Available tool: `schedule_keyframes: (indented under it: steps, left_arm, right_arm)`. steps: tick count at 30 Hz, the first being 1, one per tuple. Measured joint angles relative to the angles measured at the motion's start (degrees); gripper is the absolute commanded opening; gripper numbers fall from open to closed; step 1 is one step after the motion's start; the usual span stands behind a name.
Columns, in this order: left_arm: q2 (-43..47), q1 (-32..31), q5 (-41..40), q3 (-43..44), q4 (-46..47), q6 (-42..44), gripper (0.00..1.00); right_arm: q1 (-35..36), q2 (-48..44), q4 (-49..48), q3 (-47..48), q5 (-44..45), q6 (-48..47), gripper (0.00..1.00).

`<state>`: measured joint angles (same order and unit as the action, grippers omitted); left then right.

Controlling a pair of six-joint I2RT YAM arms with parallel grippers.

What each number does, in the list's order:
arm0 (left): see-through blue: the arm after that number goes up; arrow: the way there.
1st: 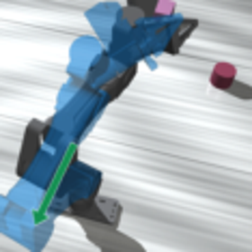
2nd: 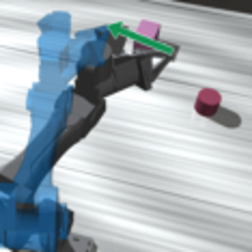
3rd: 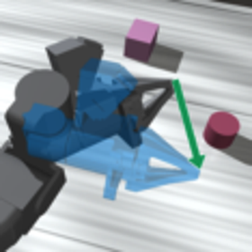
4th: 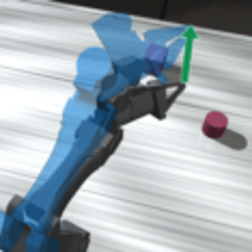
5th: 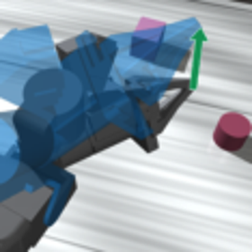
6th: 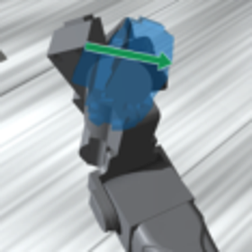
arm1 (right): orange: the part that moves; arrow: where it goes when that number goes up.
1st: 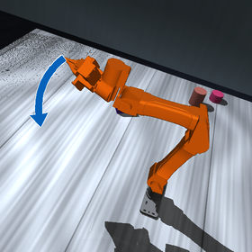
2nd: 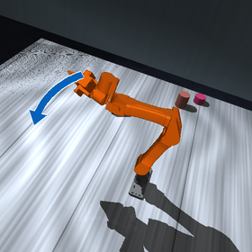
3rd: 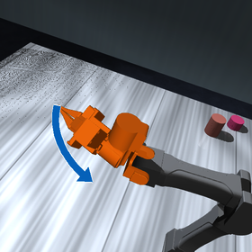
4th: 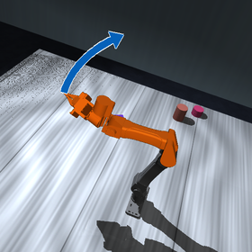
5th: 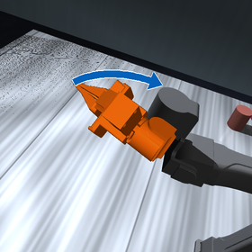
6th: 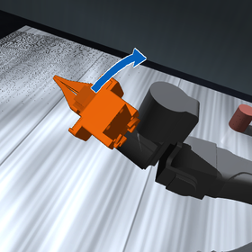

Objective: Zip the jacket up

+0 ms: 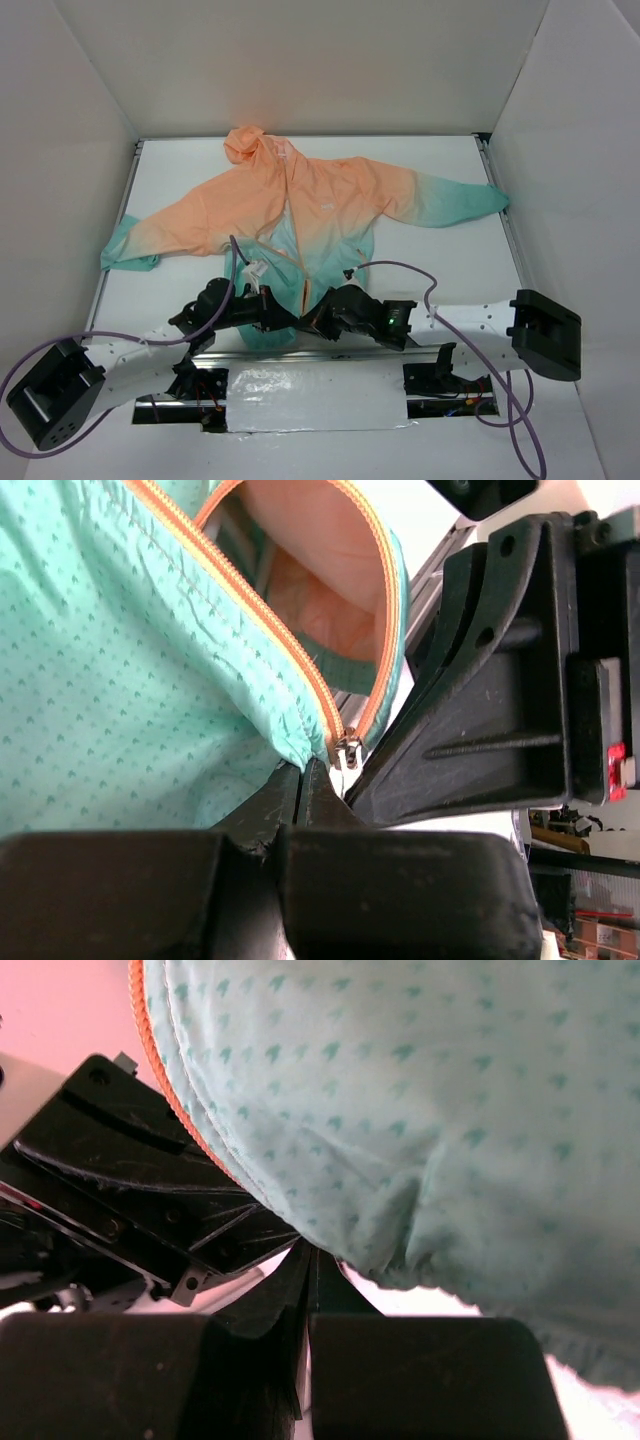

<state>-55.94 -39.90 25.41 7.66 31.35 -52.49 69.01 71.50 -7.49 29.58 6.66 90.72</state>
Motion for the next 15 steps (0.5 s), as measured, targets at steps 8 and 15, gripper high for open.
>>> schedule_keyframes:
  steps: [8,15]
  left_arm:
    - [1.70,-0.44,-0.04,-0.94,1.16,0.33,0.00]
    - [1.70,-0.66,0.20,-2.05,3.17,0.50,0.00]
  right_arm:
    - [0.00,-3.30,8.55,1.16,0.44,7.54,0.00]
    - [-1.51,-3.17,9.53,1.05,-3.50,14.05,0.00]
